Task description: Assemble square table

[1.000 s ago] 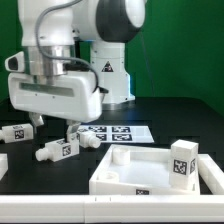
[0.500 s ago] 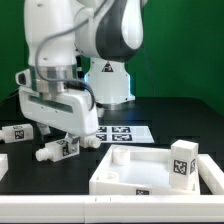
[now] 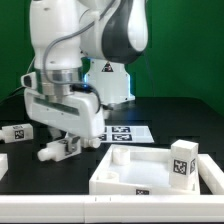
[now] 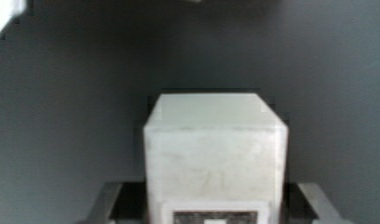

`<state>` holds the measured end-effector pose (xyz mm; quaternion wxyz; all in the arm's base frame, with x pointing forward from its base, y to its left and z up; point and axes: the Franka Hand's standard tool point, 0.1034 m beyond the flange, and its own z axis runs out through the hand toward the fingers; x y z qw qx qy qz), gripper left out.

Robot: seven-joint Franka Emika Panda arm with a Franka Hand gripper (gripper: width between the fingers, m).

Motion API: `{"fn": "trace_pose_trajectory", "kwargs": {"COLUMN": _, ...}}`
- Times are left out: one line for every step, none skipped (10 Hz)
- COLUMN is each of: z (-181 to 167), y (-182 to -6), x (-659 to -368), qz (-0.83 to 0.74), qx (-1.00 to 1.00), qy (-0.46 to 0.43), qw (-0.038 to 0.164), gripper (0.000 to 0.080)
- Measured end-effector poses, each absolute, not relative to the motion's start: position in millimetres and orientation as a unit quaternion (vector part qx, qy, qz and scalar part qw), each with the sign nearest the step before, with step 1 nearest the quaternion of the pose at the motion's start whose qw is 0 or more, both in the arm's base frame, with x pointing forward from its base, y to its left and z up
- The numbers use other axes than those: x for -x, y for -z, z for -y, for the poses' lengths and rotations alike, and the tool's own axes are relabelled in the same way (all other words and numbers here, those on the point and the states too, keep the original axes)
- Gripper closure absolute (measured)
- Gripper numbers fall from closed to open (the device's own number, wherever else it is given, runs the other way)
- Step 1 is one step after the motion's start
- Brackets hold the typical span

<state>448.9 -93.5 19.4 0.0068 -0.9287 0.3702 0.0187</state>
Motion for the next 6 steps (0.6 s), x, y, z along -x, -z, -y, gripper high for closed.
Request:
{"fn": "trace_pose_trajectory", "kwargs": {"z": 75, "y": -31.2, "x": -456, "qz": -0.331, "qx": 0.943, "qy": -0.020, "qw": 0.009, "gripper": 0.0520}}
{"fn": "trace_pose_trajectory", "kwargs": {"z": 54, "y": -44.6, "x": -461, "qz": -0.299, "qx": 0.954, "qy": -0.021, "qw": 0.016, "gripper": 0.0520}}
{"fn": "trace_pose_trajectory", "kwargs": {"z": 32, "y": -57.8, "x": -468, "qz": -0.236, "qx": 0.971, "qy": -0.014, "qw": 0.015, "gripper": 0.0520}}
{"fn": "trace_pose_trajectory", "kwargs": {"z": 22, "y": -60.2, "x": -470, "qz": -0.187, "qx": 0.982, "qy": -0.009, "qw": 0.013, "gripper": 0.0520}}
{"fn": "trace_pose_trajectory", "kwargs": {"z": 27, "y": -57.5, "x": -468, "qz": -0.155, "qx": 0.988, "qy": -0.012, "qw": 0.011, "gripper": 0.0520}}
{"fn": "trace_pose_trajectory", "kwargs": {"z": 28, "y": -57.5, "x": -468, "qz": -0.124, "qx": 0.992, "qy": -0.011, "qw": 0.011, "gripper": 0.0520}}
